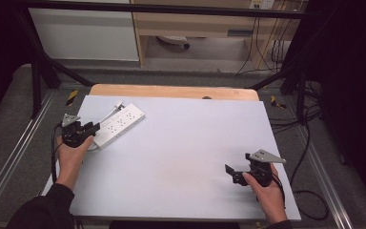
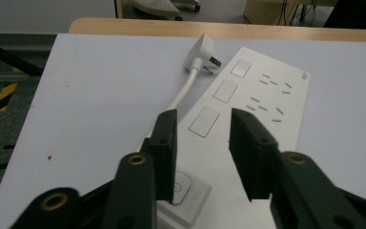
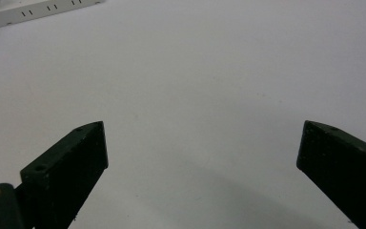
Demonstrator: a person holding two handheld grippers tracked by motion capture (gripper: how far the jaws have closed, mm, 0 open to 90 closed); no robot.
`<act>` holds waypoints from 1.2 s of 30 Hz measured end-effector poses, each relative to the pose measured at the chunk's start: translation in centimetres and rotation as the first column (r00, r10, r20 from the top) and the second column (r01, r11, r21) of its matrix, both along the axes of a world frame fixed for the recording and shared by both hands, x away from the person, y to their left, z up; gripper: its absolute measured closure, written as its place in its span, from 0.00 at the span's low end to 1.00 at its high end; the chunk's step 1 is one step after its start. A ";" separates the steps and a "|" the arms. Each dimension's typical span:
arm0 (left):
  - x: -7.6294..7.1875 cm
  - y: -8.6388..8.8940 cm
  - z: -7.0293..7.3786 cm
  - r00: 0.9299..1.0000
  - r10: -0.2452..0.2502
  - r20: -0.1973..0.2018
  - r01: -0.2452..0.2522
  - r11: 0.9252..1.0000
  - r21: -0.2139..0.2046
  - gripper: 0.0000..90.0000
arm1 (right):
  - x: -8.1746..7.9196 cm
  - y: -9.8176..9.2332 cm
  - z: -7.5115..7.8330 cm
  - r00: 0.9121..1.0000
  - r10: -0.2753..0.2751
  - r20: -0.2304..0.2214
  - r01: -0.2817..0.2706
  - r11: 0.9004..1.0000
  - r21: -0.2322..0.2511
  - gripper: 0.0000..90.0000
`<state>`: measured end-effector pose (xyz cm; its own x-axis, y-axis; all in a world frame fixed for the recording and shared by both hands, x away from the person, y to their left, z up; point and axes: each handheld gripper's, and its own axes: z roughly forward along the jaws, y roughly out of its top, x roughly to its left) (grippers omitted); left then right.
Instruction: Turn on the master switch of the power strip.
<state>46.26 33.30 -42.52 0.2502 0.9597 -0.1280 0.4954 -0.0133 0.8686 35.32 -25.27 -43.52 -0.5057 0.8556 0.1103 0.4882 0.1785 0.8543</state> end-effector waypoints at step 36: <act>-1.7 -1.5 1.5 0.998 -0.061 -0.018 0.059 0.994 -0.094 0.09 | 0.0 -0.1 0.0 1.000 -0.008 0.005 0.008 1.000 -0.001 0.04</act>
<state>44.57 31.83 -41.03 0.3030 0.9267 -0.2222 0.5138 0.0376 0.8571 35.29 -25.38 -43.53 -0.4990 0.8600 0.1070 0.4856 0.1752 0.8564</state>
